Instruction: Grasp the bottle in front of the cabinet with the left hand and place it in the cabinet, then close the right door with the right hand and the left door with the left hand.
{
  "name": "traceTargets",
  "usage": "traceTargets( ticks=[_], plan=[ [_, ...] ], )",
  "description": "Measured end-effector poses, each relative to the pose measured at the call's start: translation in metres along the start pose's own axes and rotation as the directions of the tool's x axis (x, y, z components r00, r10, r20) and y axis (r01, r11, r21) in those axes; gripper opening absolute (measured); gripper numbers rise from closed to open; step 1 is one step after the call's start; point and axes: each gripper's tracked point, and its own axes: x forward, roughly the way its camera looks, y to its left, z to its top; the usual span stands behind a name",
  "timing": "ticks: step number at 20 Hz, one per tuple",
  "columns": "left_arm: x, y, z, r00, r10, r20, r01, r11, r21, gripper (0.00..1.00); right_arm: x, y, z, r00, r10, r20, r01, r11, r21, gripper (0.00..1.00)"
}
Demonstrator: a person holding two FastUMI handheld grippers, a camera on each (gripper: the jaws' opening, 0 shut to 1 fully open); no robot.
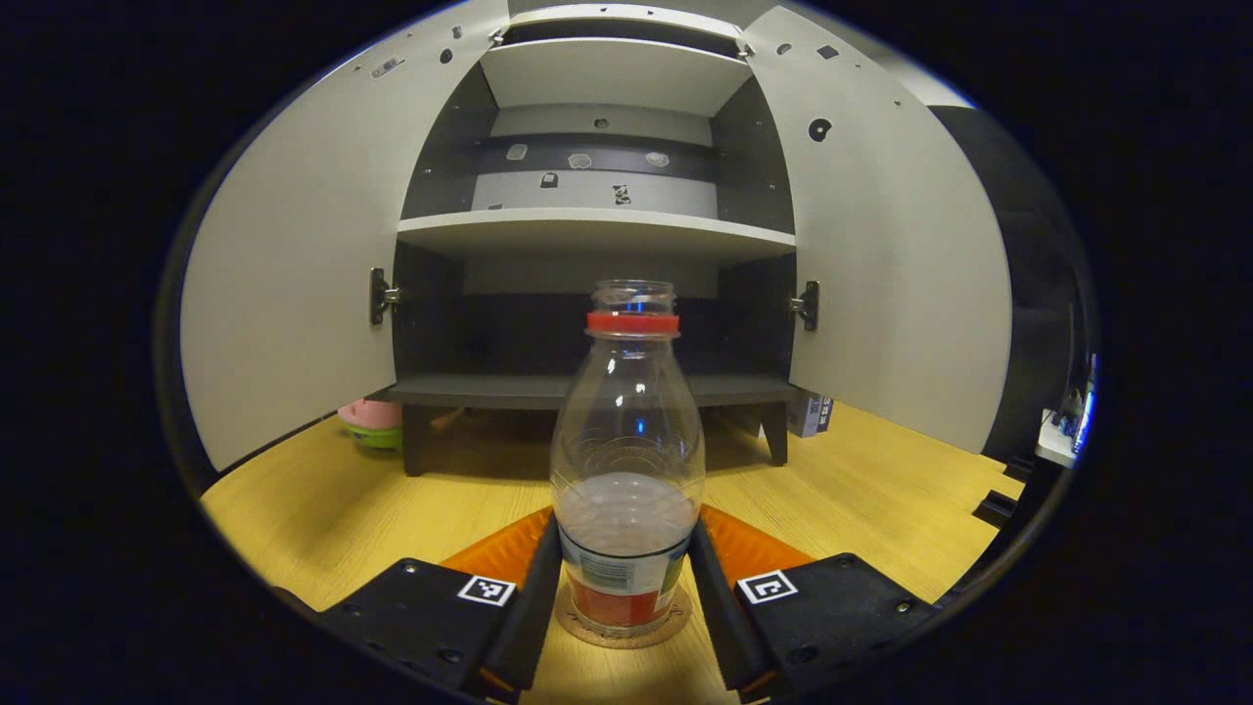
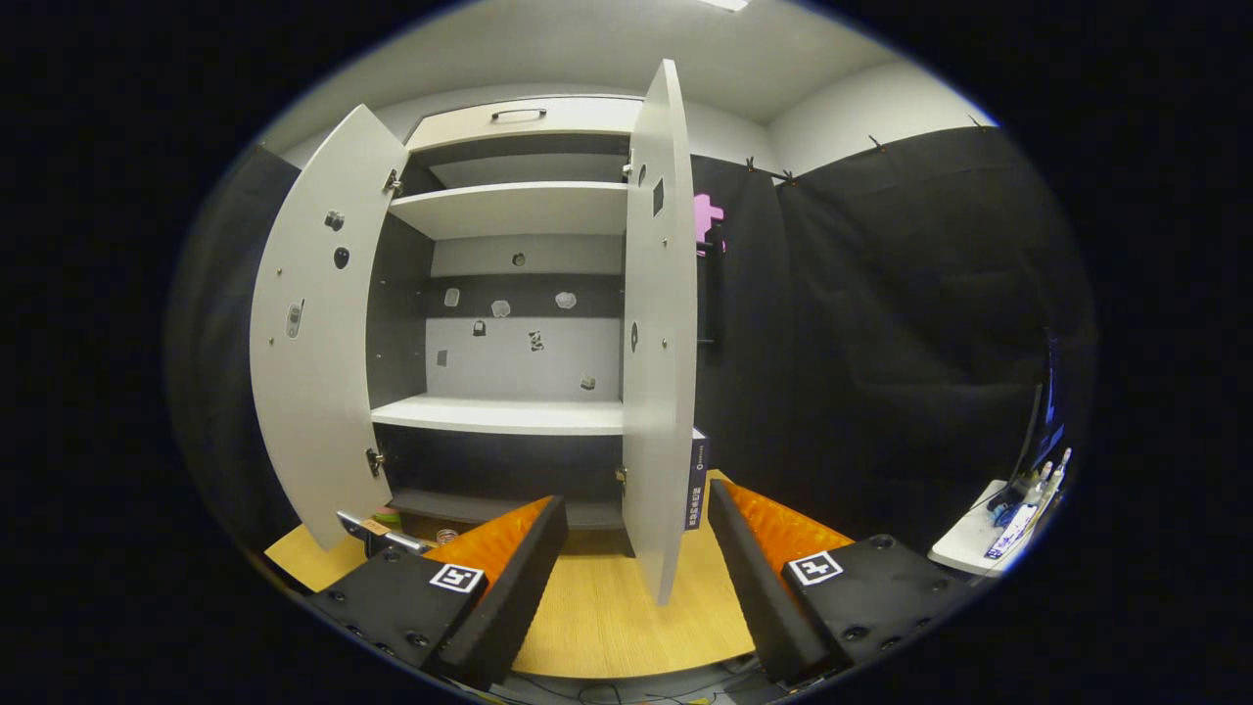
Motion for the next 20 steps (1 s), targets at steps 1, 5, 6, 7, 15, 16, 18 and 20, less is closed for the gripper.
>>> traceTargets(
  ticks=[1, 5, 6, 7, 15, 16, 18, 20],
  plan=[
    [-0.004, 0.000, 0.005, 1.000, -0.007, 0.001, 0.007, 1.000, -0.004, 0.69, 0.000, 0.001, -0.002, 1.000, 0.004, -0.004, -0.004, 1.000, -0.002, 0.97],
    [-0.031, 0.004, 0.029, 0.998, -0.052, -0.027, 0.050, 0.997, -0.057, 0.68, 0.003, 0.009, -0.006, 1.000, 0.031, 0.007, -0.031, 0.999, -0.014, 0.97],
    [-0.040, 0.008, 0.042, 0.998, -0.059, -0.018, 0.058, 0.997, -0.059, 0.69, 0.004, 0.011, -0.007, 0.999, 0.040, 0.008, -0.040, 0.999, -0.016, 0.97],
    [-0.049, 0.013, 0.059, 0.998, -0.063, 0.001, 0.063, 0.996, -0.056, 0.69, 0.005, 0.014, -0.009, 0.999, 0.051, 0.009, -0.051, 0.999, -0.017, 0.97],
    [-0.091, 0.031, 0.210, 0.990, -0.086, 0.111, 0.100, 0.986, -0.130, 0.68, 0.015, 0.017, -0.030, 0.994, 0.107, 0.003, -0.107, 0.993, 0.045, 0.97],
    [-0.092, 0.029, 0.228, 0.987, -0.098, 0.126, 0.117, 0.981, -0.154, 0.68, 0.015, 0.015, -0.031, 0.994, 0.107, 0.001, -0.107, 0.993, 0.050, 0.97],
    [-0.090, 0.033, 0.261, 0.984, -0.105, 0.145, 0.132, 0.973, -0.190, 0.68, 0.016, 0.008, -0.033, 0.995, 0.102, -0.003, -0.102, 0.993, 0.058, 0.97],
    [-0.085, 0.033, 0.297, 0.977, -0.123, 0.176, 0.159, 0.966, -0.206, 0.68, 0.017, 0.000, -0.034, 0.996, 0.091, 0.000, -0.091, 0.993, 0.069, 0.97]
  ],
)
